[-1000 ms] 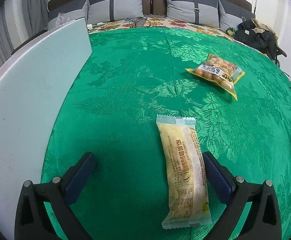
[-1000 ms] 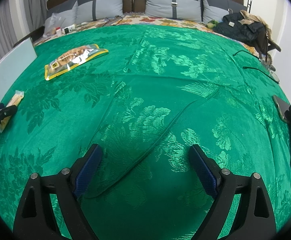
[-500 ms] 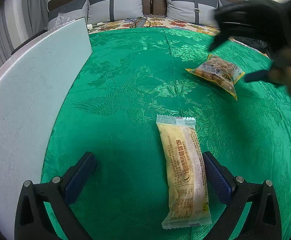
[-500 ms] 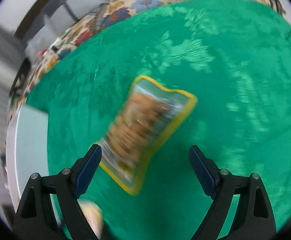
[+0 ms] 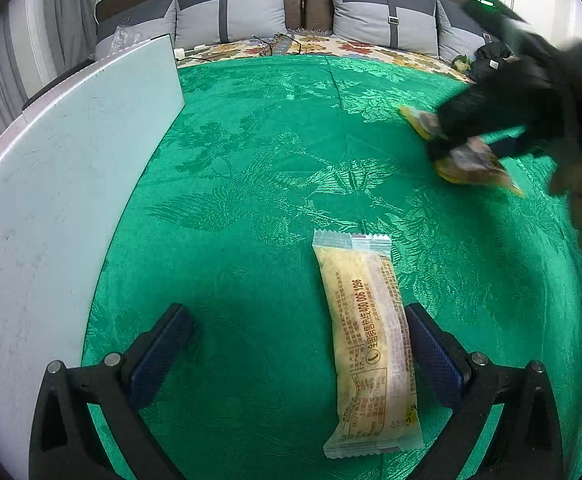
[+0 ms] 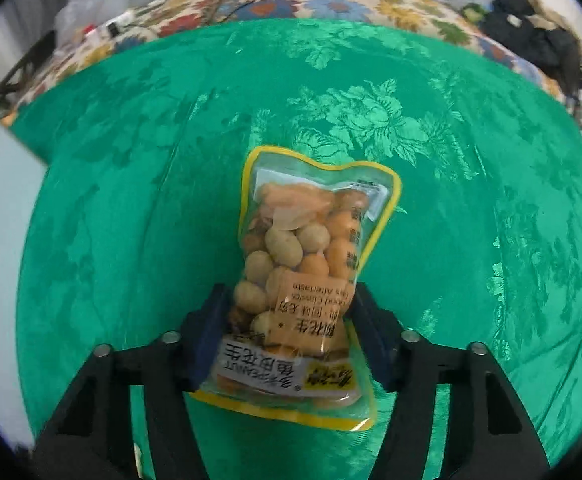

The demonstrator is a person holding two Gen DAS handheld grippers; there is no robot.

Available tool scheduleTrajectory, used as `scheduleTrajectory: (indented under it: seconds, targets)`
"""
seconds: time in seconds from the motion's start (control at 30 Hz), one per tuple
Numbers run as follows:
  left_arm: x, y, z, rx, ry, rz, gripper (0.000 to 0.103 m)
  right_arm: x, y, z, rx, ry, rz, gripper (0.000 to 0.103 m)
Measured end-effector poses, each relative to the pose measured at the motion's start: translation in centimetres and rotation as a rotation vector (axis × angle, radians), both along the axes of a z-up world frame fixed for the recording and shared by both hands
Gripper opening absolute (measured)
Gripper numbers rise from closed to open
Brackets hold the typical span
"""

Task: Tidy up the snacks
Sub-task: 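Grasp the yellow-edged peanut bag with the right gripper, then grasp the long cream bar pack with the left gripper while the right holds the peanut bag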

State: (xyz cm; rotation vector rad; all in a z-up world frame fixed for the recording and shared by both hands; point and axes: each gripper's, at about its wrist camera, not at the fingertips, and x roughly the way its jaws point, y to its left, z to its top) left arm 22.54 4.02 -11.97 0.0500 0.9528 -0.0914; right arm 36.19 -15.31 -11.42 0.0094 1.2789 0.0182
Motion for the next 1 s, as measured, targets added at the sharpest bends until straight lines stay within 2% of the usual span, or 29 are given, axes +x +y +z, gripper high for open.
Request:
scheduleTrajectory:
  seconds: [0.13, 0.23, 0.43, 0.6, 0.73, 0.87, 1.0]
  targets:
    - [0.1, 0.0, 0.0, 0.0, 0.0, 0.0, 0.103, -2.1, -2.3, 1.0, 0.086, -0.015, 0.04, 0.061]
    - [0.0, 0.0, 0.0, 0.0, 0.0, 0.0, 0.103, -5.6, -4.3, 2.2, 0.115, -0.037, 0.099, 0.061]
    - [0.0, 0.1, 0.0, -0.001, 0.0, 0.0, 0.103, -13.5, -7.0, 2.7, 0.034, -0.11, 0.203, 0.062]
    - [0.0, 0.1, 0.0, -0.001, 0.0, 0.0, 0.103, -18.7, -7.1, 1.3, -0.025, -0.205, 0.206, 0.066]
    - [0.0, 0.0, 0.0, -0.001, 0.0, 0.0, 0.103, -19.5, -6.6, 0.3, -0.054, -0.276, 0.172, 0.074]
    - [0.0, 0.1, 0.0, -0.002, -0.001, 0.0, 0.103, -19.2, -7.3, -0.2, -0.02, -0.291, 0.108, 0.087]
    - [0.0, 0.1, 0.0, -0.002, -0.001, 0.0, 0.103, -19.3, -7.3, -0.2, -0.021, -0.291, 0.107, 0.088]
